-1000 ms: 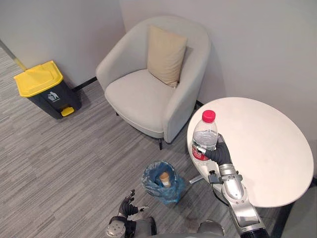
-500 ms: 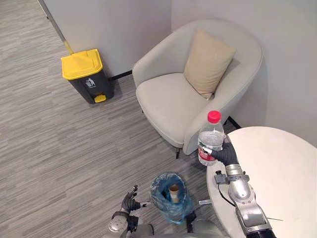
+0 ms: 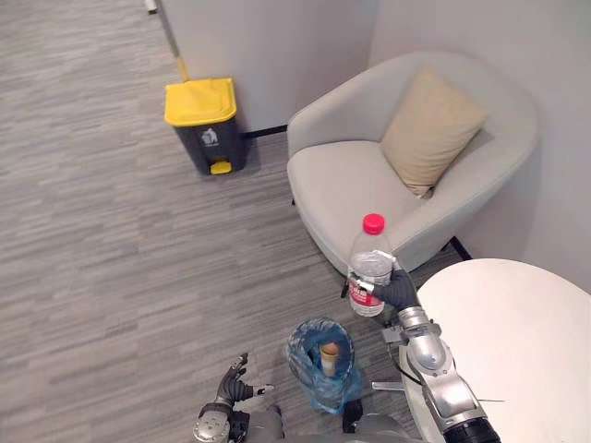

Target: Gather rubbish on tea table into small bin, then transfer packed bag to large trash can.

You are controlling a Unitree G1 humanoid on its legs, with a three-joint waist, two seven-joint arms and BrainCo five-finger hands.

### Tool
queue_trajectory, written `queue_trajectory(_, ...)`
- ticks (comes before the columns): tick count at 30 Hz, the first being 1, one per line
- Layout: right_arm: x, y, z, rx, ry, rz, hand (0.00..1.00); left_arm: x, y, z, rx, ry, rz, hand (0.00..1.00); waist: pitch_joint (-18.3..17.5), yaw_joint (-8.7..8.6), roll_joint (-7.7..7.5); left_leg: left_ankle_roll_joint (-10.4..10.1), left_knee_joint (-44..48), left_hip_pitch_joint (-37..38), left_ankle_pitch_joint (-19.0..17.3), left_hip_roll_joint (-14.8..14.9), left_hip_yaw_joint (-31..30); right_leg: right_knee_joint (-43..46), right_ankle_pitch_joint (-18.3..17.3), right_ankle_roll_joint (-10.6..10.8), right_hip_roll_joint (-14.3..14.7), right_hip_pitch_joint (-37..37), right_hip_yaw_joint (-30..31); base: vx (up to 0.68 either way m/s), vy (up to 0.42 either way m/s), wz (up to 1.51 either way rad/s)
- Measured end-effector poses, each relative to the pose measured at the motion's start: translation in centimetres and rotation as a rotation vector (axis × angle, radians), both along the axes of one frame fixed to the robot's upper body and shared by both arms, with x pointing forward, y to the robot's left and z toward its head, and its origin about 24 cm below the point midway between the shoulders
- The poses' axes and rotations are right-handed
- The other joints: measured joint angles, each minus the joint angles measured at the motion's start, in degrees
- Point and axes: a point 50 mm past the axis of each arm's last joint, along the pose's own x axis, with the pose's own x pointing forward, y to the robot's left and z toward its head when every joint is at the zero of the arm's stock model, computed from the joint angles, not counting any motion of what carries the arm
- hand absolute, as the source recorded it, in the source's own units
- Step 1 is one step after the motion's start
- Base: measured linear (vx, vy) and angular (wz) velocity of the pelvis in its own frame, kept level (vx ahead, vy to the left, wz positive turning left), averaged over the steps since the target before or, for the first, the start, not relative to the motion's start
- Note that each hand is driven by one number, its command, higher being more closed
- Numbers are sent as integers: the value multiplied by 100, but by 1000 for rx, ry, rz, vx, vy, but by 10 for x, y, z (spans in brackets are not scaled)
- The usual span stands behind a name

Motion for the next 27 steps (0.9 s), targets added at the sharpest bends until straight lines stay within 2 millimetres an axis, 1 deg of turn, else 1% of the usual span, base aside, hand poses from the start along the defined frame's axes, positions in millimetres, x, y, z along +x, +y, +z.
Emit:
queue_trajectory(2, 9, 10, 2, -17, -5, 50, 100, 9, 1, 3, 3, -23, 1, 0, 205, 9, 18, -10, 219, -359, 0, -71, -48, 429, -130, -9, -116, -391, -52, -247, -12, 29)
queue_trajectory(3, 11, 13, 2, -21, -7, 59, 100, 12, 1, 4, 4, -31, -1, 0, 286, 27, 34, -10, 274, -448, -2, -95, -54, 538, -179, 6, -150, -496, -58, -301, -15, 26)
queue_trajectory(4, 16, 16, 4, -29, -12, 76, 100, 19, 0, 7, 5, -52, -4, 0, 454, 103, 64, -10, 360, -618, -14, -125, -22, 737, -250, 13, -226, -690, -69, -307, -13, 20)
queue_trajectory(5, 20, 20, 6, -44, -20, 99, 100, 26, 0, 10, 5, -72, -8, 0, 571, 134, 91, -13, 437, -865, -8, -131, 68, 896, -254, 12, -297, -964, -68, -303, -7, 19)
queue_trajectory(8, 28, 31, 16, -53, -58, 147, 100, 36, -1, 16, 0, -112, 4, 0, 783, 137, 132, -29, 458, -1264, 22, -126, 223, 1067, -252, 14, -380, -1443, -30, -219, -17, 16)
queue_trajectory(9, 33, 35, 22, -61, -76, 164, 100, 42, 0, 21, -1, -140, 23, 0, 887, 144, 137, -43, 573, -1511, 40, -88, 331, 1247, -245, 19, -436, -1724, 4, -157, -11, 2)
queue_trajectory(10, 35, 36, 24, -64, -84, 168, 100, 44, 0, 22, -5, -151, 29, 0, 938, 145, 151, -44, 652, -1603, 40, -87, 359, 1322, -246, 18, -447, -1816, 9, -170, 7, -7)
queue_trajectory(11, 39, 40, 31, -68, -110, 180, 100, 50, -1, 27, -15, -179, 43, 0, 1073, 141, 161, -44, 833, -1807, 40, -81, 409, 1510, -248, 15, -483, -2029, 19, -90, 9, -8)
queue_trajectory(12, 41, 41, 33, -68, -119, 181, 100, 53, -2, 28, -17, -188, 46, 0, 1101, 142, 162, -44, 905, -1908, 40, -80, 427, 1589, -251, 13, -500, -2141, 27, -101, 13, -8)
queue_trajectory(14, 46, 44, 42, -67, -154, 173, 100, 65, -7, 36, -40, -232, 68, 0, 1171, 139, 172, -44, 1174, -2395, 39, -67, 468, 1856, -285, -4, -532, -2623, 61, -88, -4, -2)
queue_trajectory(15, 49, 44, 47, -68, -172, 169, 100, 78, -12, 43, -60, -270, 68, 0, 1289, 138, 175, -44, 1358, -2692, 39, -7, 494, 2011, -319, -19, -538, -2893, 60, -64, -21, 0)
queue_trajectory(17, 52, 45, 52, -65, -192, 156, 100, 89, -17, 51, -74, -306, 65, 0, 1343, 136, 173, -43, 1595, -3040, 42, 56, 551, 2240, -392, -22, -556, -3209, 58, -39, -21, 2)
queue_trajectory(18, 55, 45, 57, -63, -209, 144, 100, 99, -22, 58, -83, -337, 72, 0, 1364, 140, 156, -34, 1821, -3353, 45, 96, 631, 2493, -456, -60, -601, -3527, 72, 0, 0, 0)
queue_trajectory(19, 57, 46, 60, -64, -219, 141, 100, 103, -23, 61, -87, -354, 72, 0, 1402, 140, 138, -17, 1887, -3457, 59, 93, 654, 2586, -471, -89, -618, -3653, 101, 0, 0, 0)
queue_trajectory(21, 67, 49, 78, -79, -282, 128, 100, 122, -29, 81, -102, -441, 58, 0, 1563, 147, 120, -11, 2109, -3896, 50, 98, 702, 2857, -497, -115, -634, -4126, 180, -6, 1, -5)
queue_trajectory(22, 70, 49, 82, -79, -297, 122, 100, 126, -30, 84, -104, -458, 59, 0, 1597, 146, 125, -11, 2148, -3976, 50, 100, 708, 2893, -498, -118, -637, -4210, 188, -9, 3, -6)
queue_trajectory(24, 83, 45, 95, -66, -327, 65, 100, 137, -36, 101, -145, -534, 82, 0, 1685, 144, 129, -4, 2287, -4394, 39, 97, 721, 3059, -521, -152, -675, -4637, 201, -9, -2, 2)
queue_trajectory(27, 97, 38, 106, -83, -336, 11, 100, 147, -40, 114, -164, -587, 81, 0, 1754, 144, 130, -2, 2436, -4793, 44, 88, 700, 3219, -532, -167, -694, -5032, 201, -18, -13, 5)
